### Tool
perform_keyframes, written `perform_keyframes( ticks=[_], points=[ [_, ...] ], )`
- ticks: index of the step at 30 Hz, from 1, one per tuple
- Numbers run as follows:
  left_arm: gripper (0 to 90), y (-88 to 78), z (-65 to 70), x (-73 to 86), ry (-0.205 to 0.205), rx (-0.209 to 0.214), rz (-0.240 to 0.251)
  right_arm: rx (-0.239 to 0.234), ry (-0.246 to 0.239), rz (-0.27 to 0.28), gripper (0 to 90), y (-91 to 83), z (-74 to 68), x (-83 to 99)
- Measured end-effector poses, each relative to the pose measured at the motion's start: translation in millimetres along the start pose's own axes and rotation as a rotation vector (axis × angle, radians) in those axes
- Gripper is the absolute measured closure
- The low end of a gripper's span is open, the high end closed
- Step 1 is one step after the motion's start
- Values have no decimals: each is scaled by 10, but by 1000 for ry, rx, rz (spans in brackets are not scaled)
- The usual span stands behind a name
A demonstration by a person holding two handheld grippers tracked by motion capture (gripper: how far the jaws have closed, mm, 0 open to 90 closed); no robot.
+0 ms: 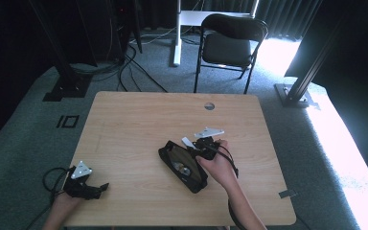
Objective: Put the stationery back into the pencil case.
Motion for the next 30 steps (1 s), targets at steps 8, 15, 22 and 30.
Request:
perform_keyframes(
  ticks=[8, 15, 22, 30],
  points=[
    [16, 0, 0, 0, 0, 0, 1, -40, -36, -3, 687, 24, -183, -17],
    [15, 1, 0, 0, -1, 0, 1, -62, -32, -58, 687, 109, -252, 34],
    [16, 0, -1, 0, 0, 0, 0, -69, -39, -91, 687, 230, -284, 95],
    [16, 0, 0, 0, 0, 0, 0, -55, -63, -126, 688, 350, -323, 93]
  ],
)
Point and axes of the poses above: each handheld gripper's, and its own axes: y roughly forward along the jaws, x roughly out of its underside, z roughly to its right, the point moved 2 cm from there along y, roughly forward along the jaws
